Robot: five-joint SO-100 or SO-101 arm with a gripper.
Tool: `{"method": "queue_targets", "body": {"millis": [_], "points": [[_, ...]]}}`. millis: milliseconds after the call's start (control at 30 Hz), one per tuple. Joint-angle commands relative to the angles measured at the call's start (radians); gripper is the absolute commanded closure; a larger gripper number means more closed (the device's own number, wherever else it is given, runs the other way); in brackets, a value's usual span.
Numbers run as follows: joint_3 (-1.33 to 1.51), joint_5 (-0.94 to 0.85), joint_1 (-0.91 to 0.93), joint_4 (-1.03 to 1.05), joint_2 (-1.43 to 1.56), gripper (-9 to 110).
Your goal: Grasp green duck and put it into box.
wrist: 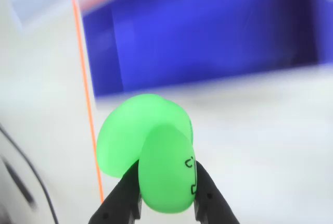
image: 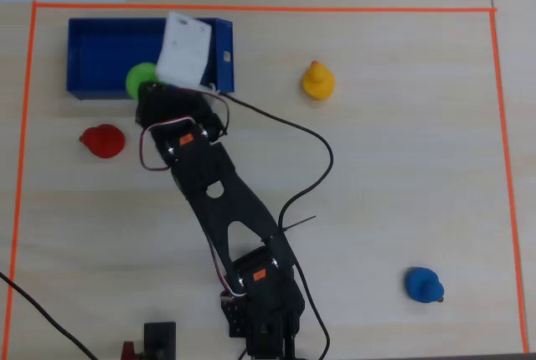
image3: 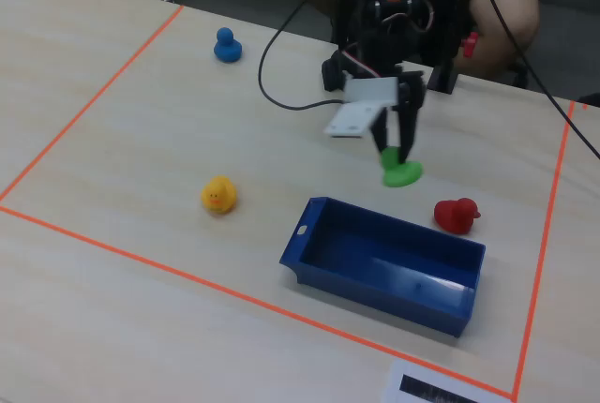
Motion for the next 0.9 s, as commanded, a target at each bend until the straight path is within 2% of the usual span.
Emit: {"method": "queue_targets", "body": {"millis": [0,300,500,667,767,867], "points": [[0.04,0.006,0.072,-0.285,-0.008,101],[0.069,0.005,0.058,-0.466,-0.172,100],[-0.005,-0.121,0.043,-0.324,-0.295,83],[-0.002,-0.121,0.049,-0.318,-0.302,80],[-0.023,-0.115,0.058,-0.296,-0.279,82],[-0.029,-0.109,0.069,-0.241,-0.183,98]]}}
